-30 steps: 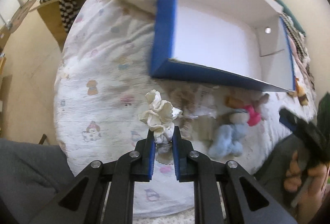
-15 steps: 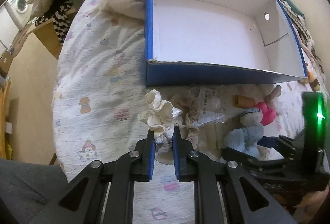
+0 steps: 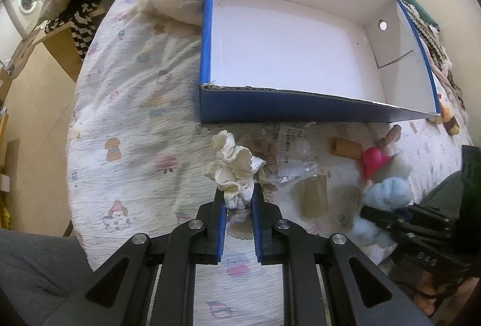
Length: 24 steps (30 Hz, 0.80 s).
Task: Organize soft objects
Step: 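Grasp the light-blue plush toy with the right tool, then carry both items into the box and open both tools to release them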
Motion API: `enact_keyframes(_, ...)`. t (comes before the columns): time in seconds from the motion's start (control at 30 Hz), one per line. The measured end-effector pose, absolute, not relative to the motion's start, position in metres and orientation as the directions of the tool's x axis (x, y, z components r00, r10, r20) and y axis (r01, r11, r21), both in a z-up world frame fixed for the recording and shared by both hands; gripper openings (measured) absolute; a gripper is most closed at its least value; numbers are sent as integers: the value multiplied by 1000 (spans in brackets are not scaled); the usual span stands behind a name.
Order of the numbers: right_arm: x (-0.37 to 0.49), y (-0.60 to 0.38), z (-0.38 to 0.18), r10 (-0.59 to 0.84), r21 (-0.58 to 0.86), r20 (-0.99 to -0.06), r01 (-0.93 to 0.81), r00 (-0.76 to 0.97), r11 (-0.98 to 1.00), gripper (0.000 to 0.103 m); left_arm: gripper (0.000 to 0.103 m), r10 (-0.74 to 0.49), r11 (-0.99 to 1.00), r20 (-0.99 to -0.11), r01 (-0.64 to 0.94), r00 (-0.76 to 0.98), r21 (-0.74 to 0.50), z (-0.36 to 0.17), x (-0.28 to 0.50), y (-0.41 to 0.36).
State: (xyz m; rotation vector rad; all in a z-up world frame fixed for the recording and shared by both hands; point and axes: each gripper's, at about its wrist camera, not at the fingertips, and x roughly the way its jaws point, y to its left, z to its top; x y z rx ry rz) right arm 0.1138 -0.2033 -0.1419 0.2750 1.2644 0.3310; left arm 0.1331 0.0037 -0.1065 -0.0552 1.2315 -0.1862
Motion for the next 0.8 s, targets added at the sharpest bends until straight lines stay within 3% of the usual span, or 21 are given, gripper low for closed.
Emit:
enact_keyframes(0.4,108,-193,-134,397,368,-860,-152,321,918,22,14,-106,993,-936,91,336,-79,-110,131,4)
enact_keyframes(0.6,98,-211,-107,417,392,-802,-149,428,908,22,14,-72,996,-928,78,366,-46,-105,126,6)
enact_keyframes(0.7,89,-225,-81,495,472,-685,-192,534,861,22,14,-54,998,-915,52,400,-37,-94,122,10)
enact_keyframes(0.8,85,-234,-49,475,418,-607,-252,637,873,22,14,-29,999,-896,-23,442,-44,-79,116,20)
